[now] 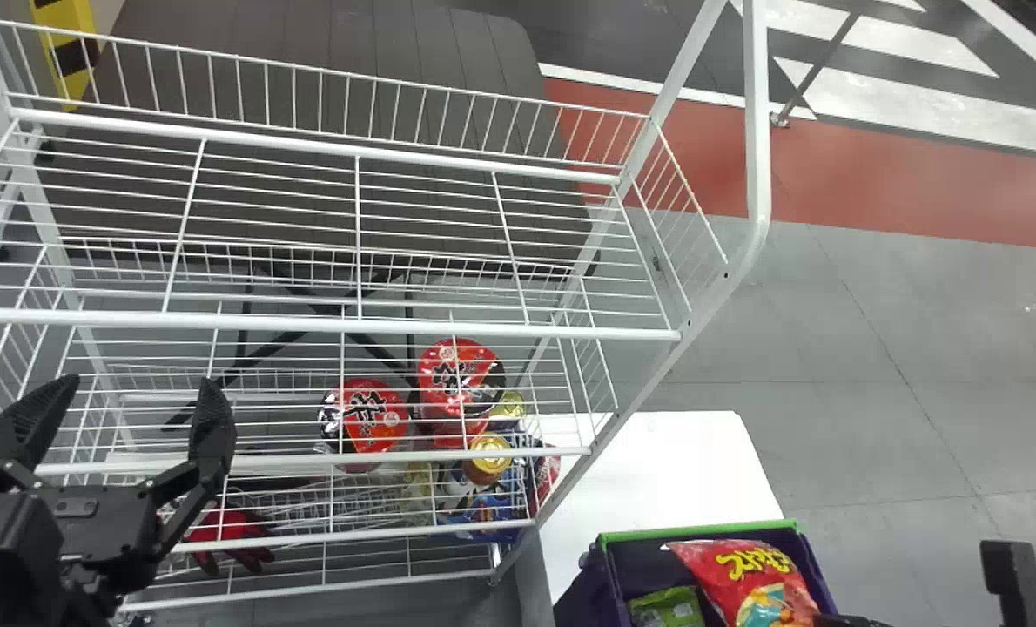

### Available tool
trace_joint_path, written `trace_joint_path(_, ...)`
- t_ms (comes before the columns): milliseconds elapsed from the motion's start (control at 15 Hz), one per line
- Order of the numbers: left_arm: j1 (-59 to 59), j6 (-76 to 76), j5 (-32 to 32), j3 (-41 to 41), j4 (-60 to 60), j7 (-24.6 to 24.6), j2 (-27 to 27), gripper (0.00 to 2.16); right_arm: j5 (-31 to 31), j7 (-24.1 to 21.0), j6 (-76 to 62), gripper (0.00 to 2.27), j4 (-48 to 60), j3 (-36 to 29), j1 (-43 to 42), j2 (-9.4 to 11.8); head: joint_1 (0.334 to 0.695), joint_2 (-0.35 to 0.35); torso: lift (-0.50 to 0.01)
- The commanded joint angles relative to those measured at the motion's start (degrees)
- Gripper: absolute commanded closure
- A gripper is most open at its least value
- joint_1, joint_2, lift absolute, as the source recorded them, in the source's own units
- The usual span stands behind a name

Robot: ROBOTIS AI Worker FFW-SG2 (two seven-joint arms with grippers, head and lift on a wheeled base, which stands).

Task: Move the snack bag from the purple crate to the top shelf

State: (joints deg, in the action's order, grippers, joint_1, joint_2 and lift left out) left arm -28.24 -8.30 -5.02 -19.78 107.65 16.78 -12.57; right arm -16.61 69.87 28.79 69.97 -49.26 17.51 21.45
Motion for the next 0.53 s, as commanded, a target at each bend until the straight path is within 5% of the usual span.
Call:
trace_joint_path(0, 0.1, 0.0, -0.1, 0.0, -0.1, 0.0, 0.0, 0.1, -0.1, 0.1, 0.0, 1.65, 0.0, 0.0, -0.1, 0.0, 0.695, -0.35, -0.077)
trace_joint_path(467, 1.2, 0.2, -0.5, -0.1, -0.7, -0.1, 0.0, 0.1, -0.6, 0.1, 0.2, 1.65, -0.3, 0.0, -0.5, 0.3, 0.695, -0.35, -0.049)
